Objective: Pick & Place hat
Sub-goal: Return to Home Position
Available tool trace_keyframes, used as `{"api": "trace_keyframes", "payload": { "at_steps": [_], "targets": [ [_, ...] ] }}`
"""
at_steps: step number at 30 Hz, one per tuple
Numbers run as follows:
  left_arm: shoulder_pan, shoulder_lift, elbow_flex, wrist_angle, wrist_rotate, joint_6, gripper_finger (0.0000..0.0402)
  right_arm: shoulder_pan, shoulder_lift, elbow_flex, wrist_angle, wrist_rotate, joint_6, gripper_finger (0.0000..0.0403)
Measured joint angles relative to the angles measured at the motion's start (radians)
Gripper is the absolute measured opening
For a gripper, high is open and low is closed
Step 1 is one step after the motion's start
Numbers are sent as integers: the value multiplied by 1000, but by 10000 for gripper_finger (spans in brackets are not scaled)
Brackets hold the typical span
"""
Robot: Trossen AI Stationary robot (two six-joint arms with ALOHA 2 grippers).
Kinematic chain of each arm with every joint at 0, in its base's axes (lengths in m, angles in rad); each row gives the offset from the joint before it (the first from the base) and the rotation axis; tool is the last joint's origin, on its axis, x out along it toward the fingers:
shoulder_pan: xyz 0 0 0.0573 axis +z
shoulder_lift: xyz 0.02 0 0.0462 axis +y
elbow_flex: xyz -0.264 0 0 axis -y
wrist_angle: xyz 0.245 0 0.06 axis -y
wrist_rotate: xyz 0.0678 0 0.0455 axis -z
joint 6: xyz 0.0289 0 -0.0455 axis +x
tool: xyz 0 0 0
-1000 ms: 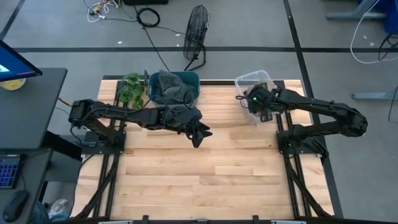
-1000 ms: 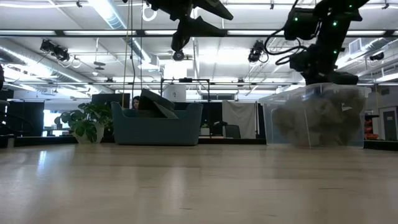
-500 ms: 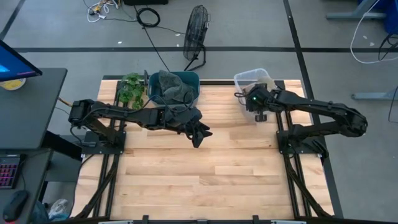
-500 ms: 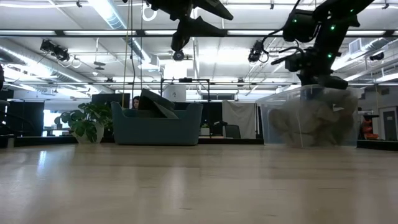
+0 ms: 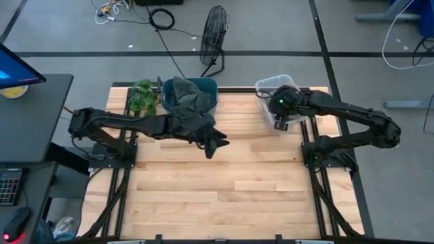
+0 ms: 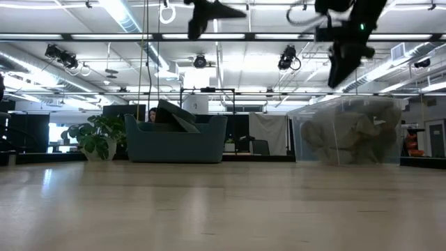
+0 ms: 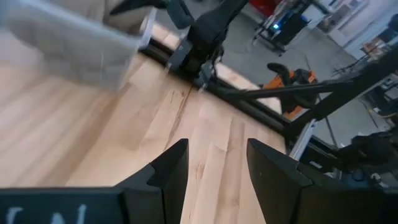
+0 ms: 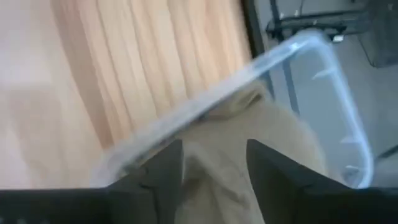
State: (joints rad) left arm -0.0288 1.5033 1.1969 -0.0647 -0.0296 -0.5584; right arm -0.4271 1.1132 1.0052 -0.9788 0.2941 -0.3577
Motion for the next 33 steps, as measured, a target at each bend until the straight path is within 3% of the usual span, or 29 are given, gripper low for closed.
{"api": "trace_keyframes", "payload": {
  "at_steps": [7,11,15,18,21,25,28,33],
  "targets": [
    [0,-168,0,-17,-1,37,167,83,-1,267,-86,-33,267,194],
    [-1,-259,1,-57,-32,124,167,113,-12,393,-52,-244,317,187],
    [0,-354,1,-191,-100,140,167,152,-47,417,39,-411,370,178],
    [-5,-423,1,-344,-182,137,167,185,-94,381,73,-414,377,173],
    [-22,-474,1,-447,-276,133,167,212,-156,303,135,-344,408,169],
    [-26,-529,-4,-540,-289,134,159,231,-262,162,271,-328,432,169],
    [-26,-580,-65,-532,-290,147,144,235,-343,49,393,-329,432,169],
    [-26,-718,-288,-346,-295,127,117,234,-455,-113,558,-329,463,169]
  ]
}}
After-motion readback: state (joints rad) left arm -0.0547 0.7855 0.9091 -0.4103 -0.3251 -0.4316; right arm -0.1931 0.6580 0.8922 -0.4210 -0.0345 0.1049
